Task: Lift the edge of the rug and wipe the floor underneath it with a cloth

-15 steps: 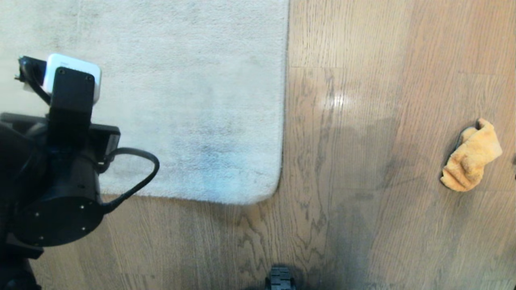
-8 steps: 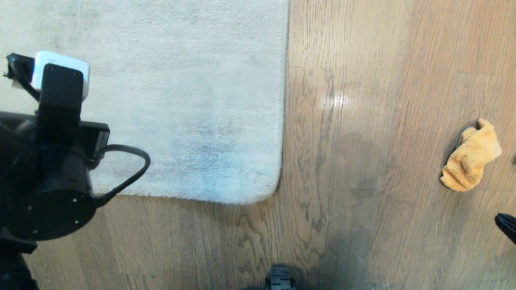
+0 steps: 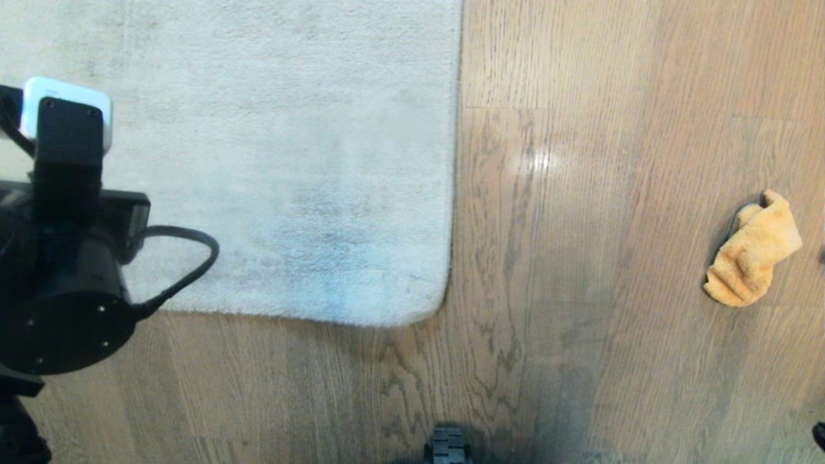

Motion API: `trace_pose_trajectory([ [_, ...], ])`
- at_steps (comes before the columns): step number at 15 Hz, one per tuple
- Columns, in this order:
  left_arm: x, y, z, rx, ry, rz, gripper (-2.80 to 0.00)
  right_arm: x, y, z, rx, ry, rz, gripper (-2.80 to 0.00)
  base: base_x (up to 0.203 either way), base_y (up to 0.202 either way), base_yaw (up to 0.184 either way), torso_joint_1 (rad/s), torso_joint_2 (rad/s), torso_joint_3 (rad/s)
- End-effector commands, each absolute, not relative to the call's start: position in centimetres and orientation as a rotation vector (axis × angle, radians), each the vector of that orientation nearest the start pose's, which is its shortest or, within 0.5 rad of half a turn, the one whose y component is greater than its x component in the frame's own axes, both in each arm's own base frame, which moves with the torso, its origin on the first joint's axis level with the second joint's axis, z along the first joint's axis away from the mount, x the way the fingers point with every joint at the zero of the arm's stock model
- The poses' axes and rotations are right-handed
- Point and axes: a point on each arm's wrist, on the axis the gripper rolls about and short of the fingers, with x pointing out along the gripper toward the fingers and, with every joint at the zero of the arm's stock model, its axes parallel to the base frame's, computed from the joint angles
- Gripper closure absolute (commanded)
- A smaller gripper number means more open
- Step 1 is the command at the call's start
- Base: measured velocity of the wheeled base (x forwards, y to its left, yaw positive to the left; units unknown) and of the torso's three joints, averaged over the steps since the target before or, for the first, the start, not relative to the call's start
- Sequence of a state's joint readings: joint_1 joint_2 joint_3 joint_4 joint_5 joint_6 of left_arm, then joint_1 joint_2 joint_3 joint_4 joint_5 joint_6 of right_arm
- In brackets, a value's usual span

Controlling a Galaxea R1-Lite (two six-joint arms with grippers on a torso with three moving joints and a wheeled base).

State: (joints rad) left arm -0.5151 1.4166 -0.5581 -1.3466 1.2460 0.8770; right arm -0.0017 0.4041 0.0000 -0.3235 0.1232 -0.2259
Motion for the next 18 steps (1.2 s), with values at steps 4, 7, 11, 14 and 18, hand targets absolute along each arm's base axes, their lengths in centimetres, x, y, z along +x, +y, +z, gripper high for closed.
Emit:
trace_pose_trajectory([
  [4,18.2,-7.7,23.6,0.481,0.054,0.782,0.0,-2.5,0.1,7.6,-0.148,0.04,0.028,0.0,0.0,0.0,0.0,0.0,0.0,0.0],
  [7,18.2,-7.7,23.5,0.483,0.056,0.78,0.0,-2.4,0.1,7.6,-0.073,0.034,0.023,0.0,0.0,0.0,0.0,0.0,0.0,0.0],
  [11,17.9,-7.7,23.6,0.477,0.05,0.778,0.0,-2.4,0.1,7.5,-0.049,0.036,0.019,0.0,0.0,0.0,0.0,0.0,0.0,0.0],
  [14,17.7,-7.5,23.6,0.474,0.049,0.779,0.0,-2.4,0.1,7.5,-0.049,0.036,0.019,0.0,0.0,0.0,0.0,0.0,0.0,0.0],
  [18,16.2,-6.3,22.4,0.481,0.064,0.79,0.0,-2.4,0.1,7.5,-0.049,0.035,0.019,0.0,0.0,0.0,0.0,0.0,0.0,0.0],
])
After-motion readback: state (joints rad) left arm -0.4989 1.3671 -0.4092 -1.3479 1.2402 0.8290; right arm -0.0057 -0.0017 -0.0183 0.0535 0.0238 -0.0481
